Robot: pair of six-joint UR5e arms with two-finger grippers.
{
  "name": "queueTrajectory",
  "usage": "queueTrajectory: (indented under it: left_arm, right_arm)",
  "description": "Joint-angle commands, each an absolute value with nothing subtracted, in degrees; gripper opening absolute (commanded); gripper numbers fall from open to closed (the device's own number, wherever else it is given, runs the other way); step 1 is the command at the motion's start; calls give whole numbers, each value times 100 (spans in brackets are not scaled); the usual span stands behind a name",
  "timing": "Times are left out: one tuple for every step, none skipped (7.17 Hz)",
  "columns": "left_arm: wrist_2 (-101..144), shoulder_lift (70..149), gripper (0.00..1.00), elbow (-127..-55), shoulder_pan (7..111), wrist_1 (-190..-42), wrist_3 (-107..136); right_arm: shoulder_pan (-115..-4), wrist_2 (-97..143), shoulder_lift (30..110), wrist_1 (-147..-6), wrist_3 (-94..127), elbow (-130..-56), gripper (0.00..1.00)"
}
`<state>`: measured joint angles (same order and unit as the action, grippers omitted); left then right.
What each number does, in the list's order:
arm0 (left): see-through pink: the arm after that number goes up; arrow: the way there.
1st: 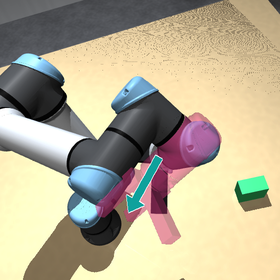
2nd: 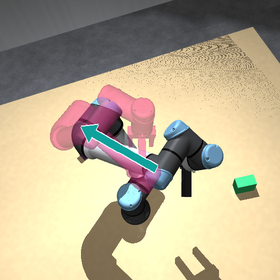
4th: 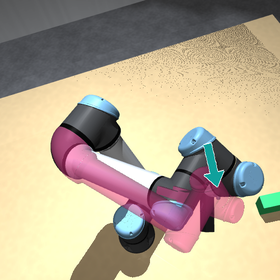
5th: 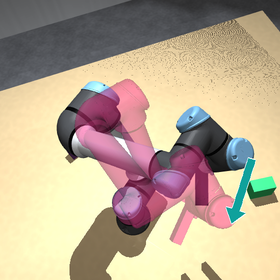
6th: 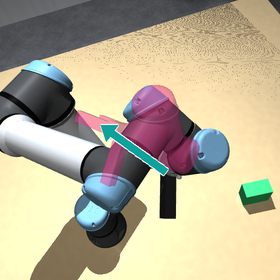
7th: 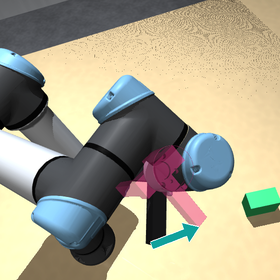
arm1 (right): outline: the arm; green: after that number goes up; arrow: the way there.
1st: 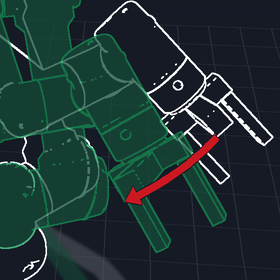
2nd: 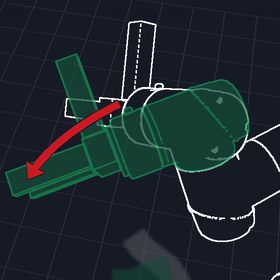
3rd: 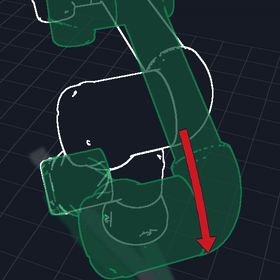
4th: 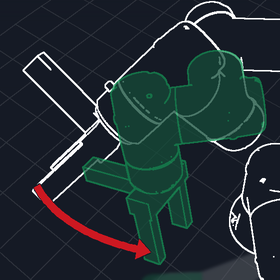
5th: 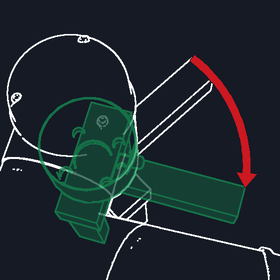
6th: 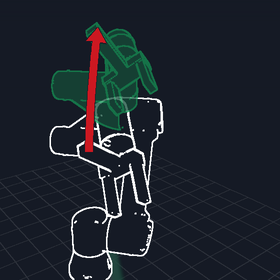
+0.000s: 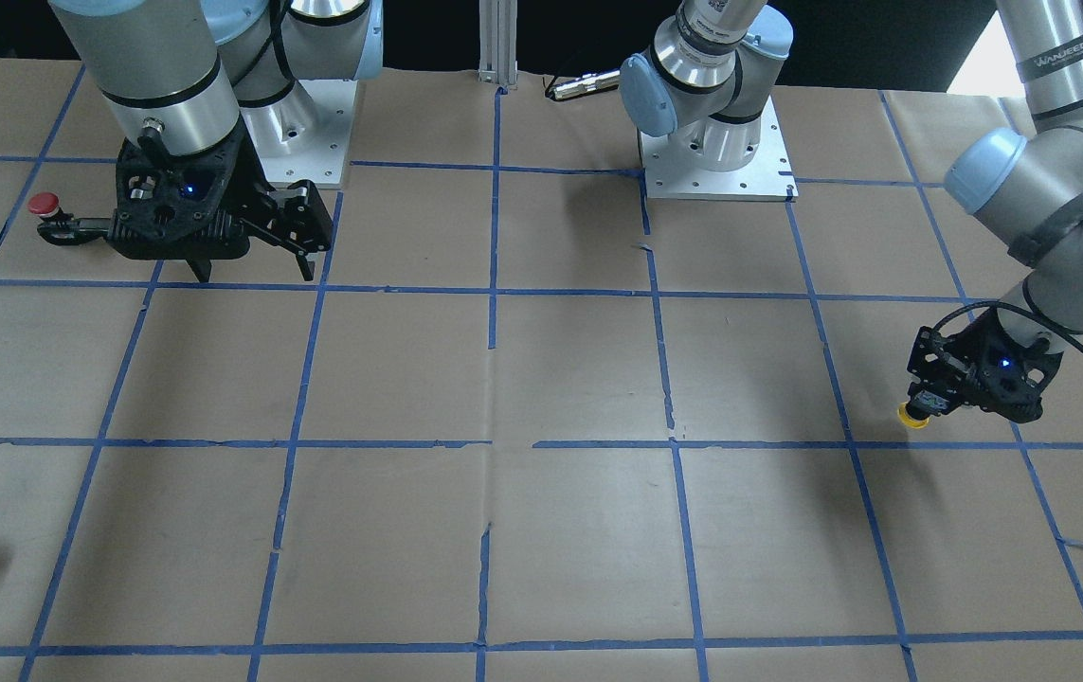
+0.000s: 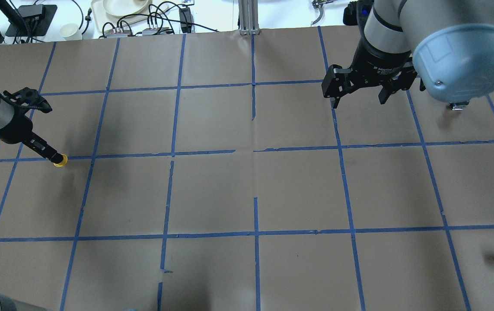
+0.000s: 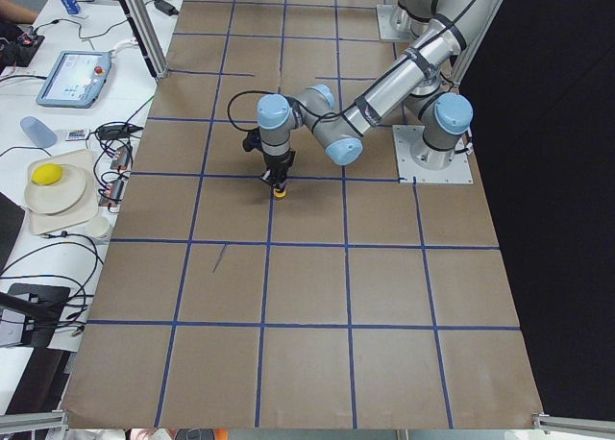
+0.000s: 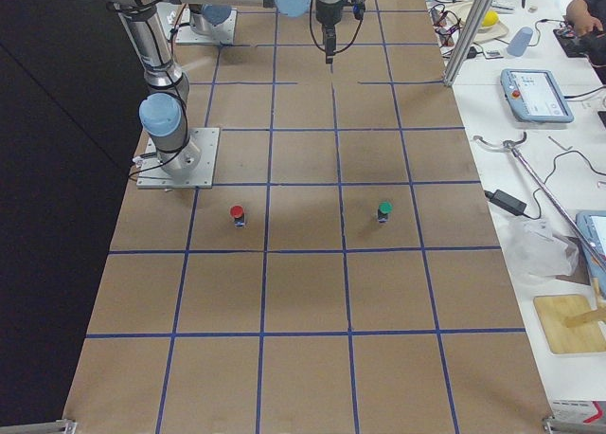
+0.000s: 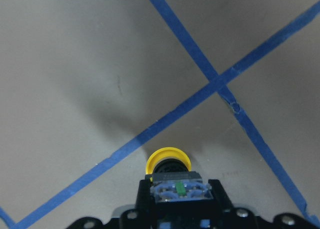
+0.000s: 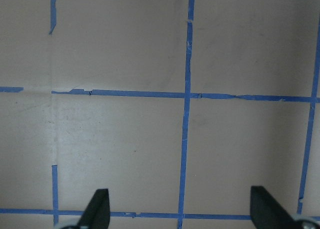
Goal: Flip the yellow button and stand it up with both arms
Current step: 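Lower the left gripper and grasp the yellow button block, then lift the block with the left gripper toward the center while the right arm rises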
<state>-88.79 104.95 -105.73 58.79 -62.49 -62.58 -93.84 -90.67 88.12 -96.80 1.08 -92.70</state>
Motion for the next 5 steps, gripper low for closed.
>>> queueTrajectory:
  left_arm:
    - [-7916, 10275, 8, -9872, 6177, -8541, -4668]
    - [-7510, 10100, 8, -9748, 6466, -9048, -3954]
    - [-7010, 9794, 8, -9651, 6895, -9453, -3163]
    - [-6613, 9600, 8, -9668, 7317, -9518, -2424]
    - [-6166, 9441, 8, -9633, 7869, -9519, -1947]
  right_arm:
    - [-9387, -9105, 8816, -9703, 114, -9255, 100]
    - [-9387, -9097, 8789, -9694, 106, -9255, 100]
    - [-9326, -9088, 8789, -9686, 114, -9194, 100]
    - [-9317, -9149, 8754, -9659, 123, -9272, 100]
    - [-9160, -9141, 8710, -9311, 175, -9281, 100]
